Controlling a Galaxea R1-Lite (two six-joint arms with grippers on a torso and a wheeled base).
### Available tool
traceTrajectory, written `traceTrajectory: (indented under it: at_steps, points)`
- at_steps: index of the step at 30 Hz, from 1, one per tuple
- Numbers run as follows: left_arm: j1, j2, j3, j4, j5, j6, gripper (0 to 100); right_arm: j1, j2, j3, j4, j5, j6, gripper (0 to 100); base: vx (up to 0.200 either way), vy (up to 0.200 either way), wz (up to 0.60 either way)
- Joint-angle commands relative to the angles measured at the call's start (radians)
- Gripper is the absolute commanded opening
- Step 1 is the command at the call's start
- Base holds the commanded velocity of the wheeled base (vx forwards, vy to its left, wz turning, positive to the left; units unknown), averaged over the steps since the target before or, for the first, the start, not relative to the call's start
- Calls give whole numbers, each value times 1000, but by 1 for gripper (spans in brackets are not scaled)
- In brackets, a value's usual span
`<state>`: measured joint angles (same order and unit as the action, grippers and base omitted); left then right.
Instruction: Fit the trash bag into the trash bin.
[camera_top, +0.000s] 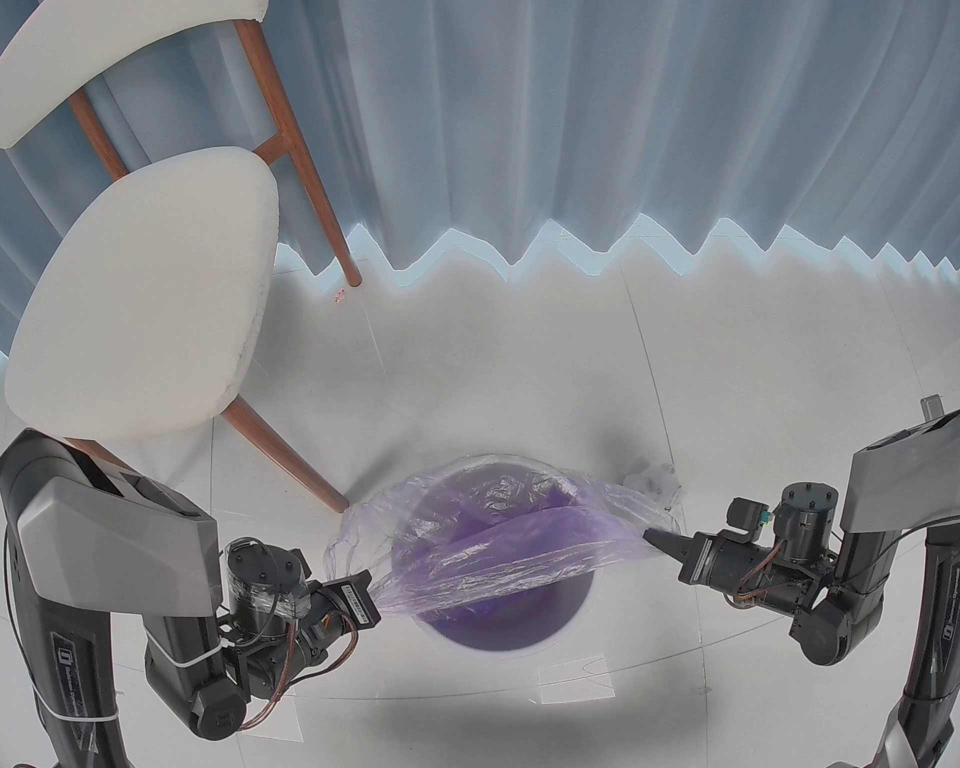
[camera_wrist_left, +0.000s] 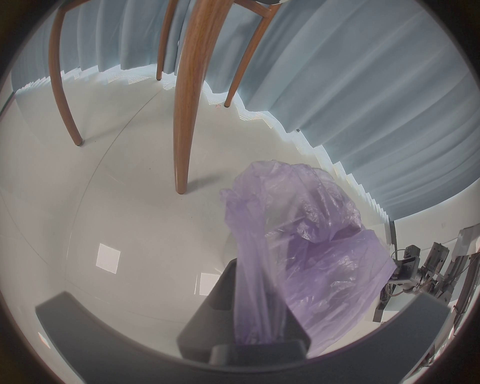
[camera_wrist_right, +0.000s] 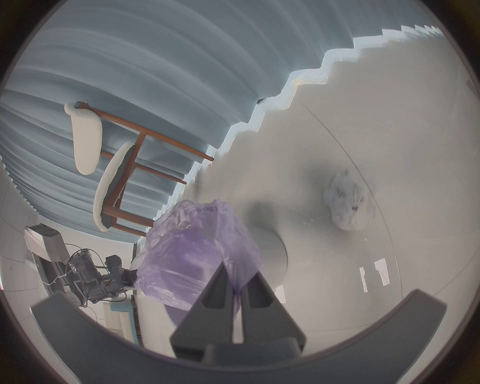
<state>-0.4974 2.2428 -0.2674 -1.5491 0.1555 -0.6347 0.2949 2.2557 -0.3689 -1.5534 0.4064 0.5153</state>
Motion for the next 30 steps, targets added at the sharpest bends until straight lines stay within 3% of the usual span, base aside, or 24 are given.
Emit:
traceTrajectory:
  at_steps: [1, 20, 30]
  points:
    - [-15, -8, 16, 0, 1, 1, 0, 17, -42, 59, -17, 0, -3, 0, 0, 0, 0]
    - [-33, -55, -1, -2, 4, 0, 0, 72, -62, 91, -17, -6, 3, 0, 0, 0, 0]
    - [-1, -83, -53, 0, -4, -2, 0, 73, -77, 82, -17, -6, 6, 0, 0, 0, 0]
